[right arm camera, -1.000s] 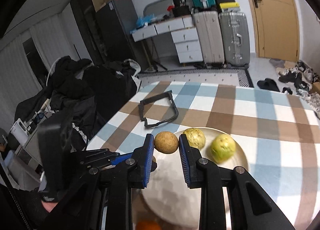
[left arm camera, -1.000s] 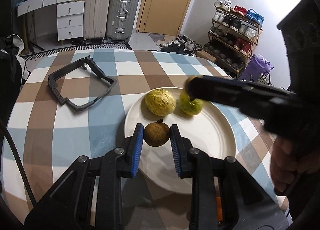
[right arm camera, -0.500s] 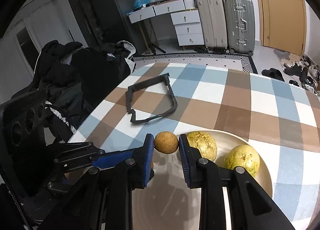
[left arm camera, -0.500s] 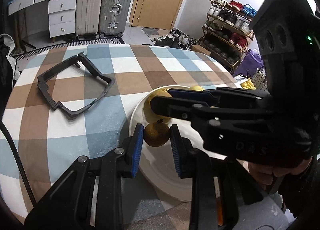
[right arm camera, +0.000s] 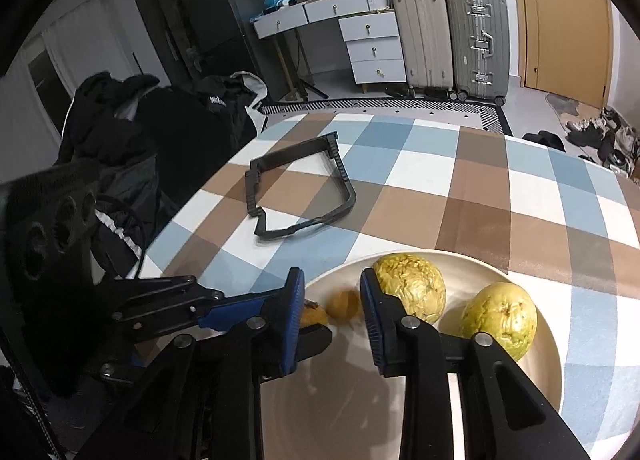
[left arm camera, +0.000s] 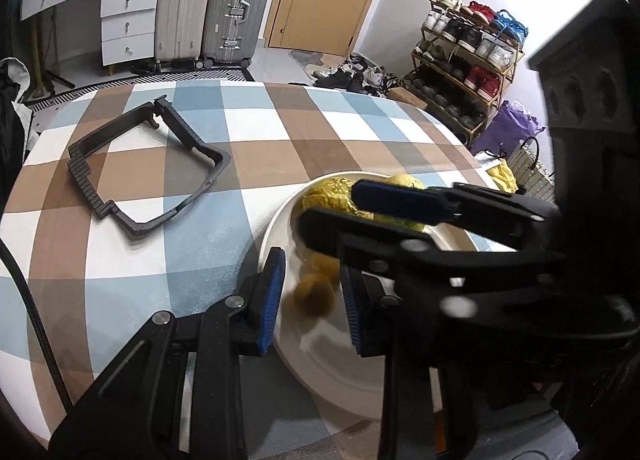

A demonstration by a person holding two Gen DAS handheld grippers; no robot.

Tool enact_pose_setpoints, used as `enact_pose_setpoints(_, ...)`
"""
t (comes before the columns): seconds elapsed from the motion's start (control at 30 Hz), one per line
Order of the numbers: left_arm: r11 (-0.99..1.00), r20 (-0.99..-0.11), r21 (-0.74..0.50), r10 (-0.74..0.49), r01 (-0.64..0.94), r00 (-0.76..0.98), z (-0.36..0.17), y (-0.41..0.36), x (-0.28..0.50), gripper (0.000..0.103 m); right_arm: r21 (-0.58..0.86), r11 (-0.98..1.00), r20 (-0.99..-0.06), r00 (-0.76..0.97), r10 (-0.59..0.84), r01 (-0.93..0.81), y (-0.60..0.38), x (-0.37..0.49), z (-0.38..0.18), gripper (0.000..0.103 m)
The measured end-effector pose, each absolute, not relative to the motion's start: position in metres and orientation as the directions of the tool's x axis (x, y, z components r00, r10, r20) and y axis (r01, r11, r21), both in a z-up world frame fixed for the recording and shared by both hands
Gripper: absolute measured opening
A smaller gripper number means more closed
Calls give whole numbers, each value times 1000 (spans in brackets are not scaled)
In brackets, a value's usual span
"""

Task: Organize fruits
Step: 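Withdraw both tools from the plate and approach the remaining fruits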

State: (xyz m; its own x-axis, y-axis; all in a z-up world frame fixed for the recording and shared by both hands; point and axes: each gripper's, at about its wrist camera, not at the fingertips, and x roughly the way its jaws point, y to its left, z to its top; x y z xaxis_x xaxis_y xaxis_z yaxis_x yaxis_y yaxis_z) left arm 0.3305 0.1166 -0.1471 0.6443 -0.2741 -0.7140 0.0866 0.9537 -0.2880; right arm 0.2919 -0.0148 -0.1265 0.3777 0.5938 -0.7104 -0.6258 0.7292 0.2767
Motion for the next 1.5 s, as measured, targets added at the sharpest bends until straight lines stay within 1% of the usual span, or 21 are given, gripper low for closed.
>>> enact_pose_setpoints(0.03, 955, -714, -285, -272, 87, 645, -146, 116, 330, 25, 280, 729, -702, 384, 599, -625, -17, 291, -125, 46)
enact_pose_setpoints(0.27, 960, -726, -269, -253, 75, 640, -136, 112, 320, 27, 255, 735, -665, 438, 605, -628, -45, 269, -108, 52)
enact_pose_setpoints(0.3, 962, -725, -264, -248, 74, 643, -134, 111, 317, 29, 247, 737, -656, 452, 605, -629, -53, 262, -103, 56)
enact_pose_setpoints(0.33, 964, -724, -254, -240, 74, 647, -130, 109, 314, 31, 239, 740, -650, 463, 603, -628, -59, 258, -101, 64)
enact_pose_setpoints(0.4, 967, -719, -246, -231, 71, 655, -125, 107, 307, 39, 221, 752, -631, 497, 595, -621, -74, 244, -92, 70)
enact_pose_setpoints(0.5, 968, -707, -241, -221, 65, 672, -115, 105, 294, 45, 206, 764, -605, 533, 591, -612, -93, 224, -81, 72)
enact_pose_setpoints(0.57, 971, -702, -234, -210, 59, 680, -109, 104, 283, 48, 205, 770, -577, 561, 594, -605, -107, 207, -72, 77)
enact_pose_setpoints(0.6, 972, -700, -229, -203, 54, 684, -106, 103, 277, 51, 211, 772, -565, 569, 597, -600, -113, 199, -68, 82)
enact_pose_setpoints(0.67, 975, -698, -216, -186, 45, 691, -98, 100, 264, 55, 219, 773, -538, 588, 604, -595, -124, 183, -60, 84)
enact_pose_setpoints(0.73, 979, -690, -199, -163, 32, 705, -91, 97, 253, 62, 213, 782, -517, 612, 599, -586, -133, 166, -54, 87)
enact_pose_setpoints(0.8, 989, -672, -150, -89, -17, 736, -80, 92, 237, 76, 201, 792, -504, 632, 589, -577, -138, 153, -49, 89)
enact_pose_setpoints(0.87, 991, -646, -126, -50, -43, 762, -68, 88, 223, 80, 190, 800, -492, 650, 580, -570, -144, 137, -44, 92)
enact_pose_setpoints(0.9, 991, -637, -123, -41, -49, 770, -63, 87, 218, 81, 181, 802, -487, 657, 576, -569, -146, 131, -42, 95)
enact_pose_setpoints(0.97, 991, -622, -122, -36, -52, 782, -52, 81, 205, 82, 163, 811, -473, 677, 565, -562, -151, 119, -37, 96)
enact_pose_setpoints(1.03, 992, -612, -112, -27, -53, 791, -43, 75, 192, 85, 158, 818, -459, 692, 557, -554, -155, 107, -31, 101)
enact_pose_setpoints(1.07, 993, -607, -107, -22, -55, 794, -39, 72, 187, 90, 158, 818, -455, 695, 557, -552, -157, 104, -29, 101)
enact_pose_setpoints(1.1, 993, -602, -105, -18, -57, 798, -36, 70, 182, 98, 157, 820, -449, 700, 556, -551, -159, 97, -26, 102)
enact_pose_setpoints(1.13, 993, -593, -101, -9, -63, 805, -32, 67, 172, 103, 156, 821, -446, 702, 555, -550, -160, 95, -24, 103)
enact_pose_setpoints(1.23, 994, -571, -82, 9, -67, 821, -24, 59, 151, 103, 146, 826, -441, 711, 547, -545, -163, 79, -20, 103)
enact_pose_setpoints(1.33, 995, -573, -74, 15, -71, 819, -22, 54, 134, 103, 143, 829, -441, 715, 543, -541, -165, 65, -21, 103)
enact_pose_setpoints(1.5, 990, -577, -106, 11, -88, 816, -30, 55, 101, 103, 170, 834, -460, 706, 538, -525, -166, 47, -32, 103)
